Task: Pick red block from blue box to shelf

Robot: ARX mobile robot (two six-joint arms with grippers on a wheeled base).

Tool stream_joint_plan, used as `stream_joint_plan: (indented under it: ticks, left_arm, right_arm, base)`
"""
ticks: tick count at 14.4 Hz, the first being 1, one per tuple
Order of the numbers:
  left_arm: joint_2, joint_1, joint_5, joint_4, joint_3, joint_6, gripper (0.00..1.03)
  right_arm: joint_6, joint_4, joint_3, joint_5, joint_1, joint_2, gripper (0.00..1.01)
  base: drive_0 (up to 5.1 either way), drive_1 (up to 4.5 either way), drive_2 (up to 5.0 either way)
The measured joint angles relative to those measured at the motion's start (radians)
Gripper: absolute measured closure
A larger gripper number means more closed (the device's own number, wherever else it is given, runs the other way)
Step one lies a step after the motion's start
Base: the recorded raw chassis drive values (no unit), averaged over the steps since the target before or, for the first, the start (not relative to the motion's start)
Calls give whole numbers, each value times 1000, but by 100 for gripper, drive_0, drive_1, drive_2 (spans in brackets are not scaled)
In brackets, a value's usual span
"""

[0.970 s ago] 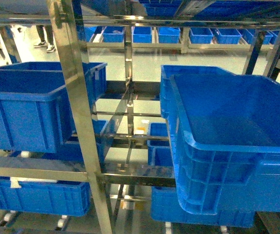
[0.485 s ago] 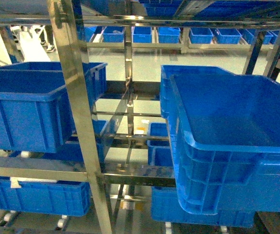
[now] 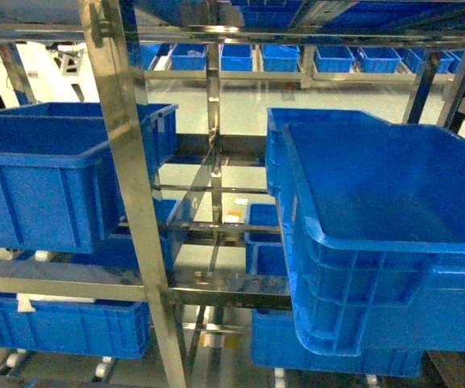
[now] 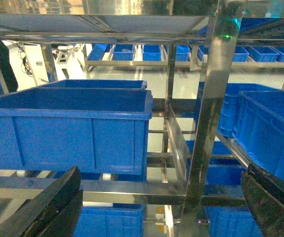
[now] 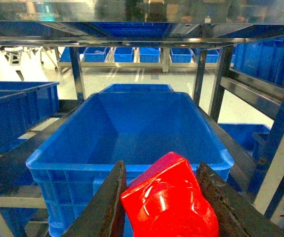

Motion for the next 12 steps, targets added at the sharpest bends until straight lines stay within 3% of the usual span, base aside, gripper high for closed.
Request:
stream_joint_plan:
  ticks: [12]
  left_arm:
    - [0, 0, 0, 0, 0, 0, 5]
  right_arm:
    - [0, 0, 0, 0, 0, 0, 66]
  base:
    - [0, 0, 0]
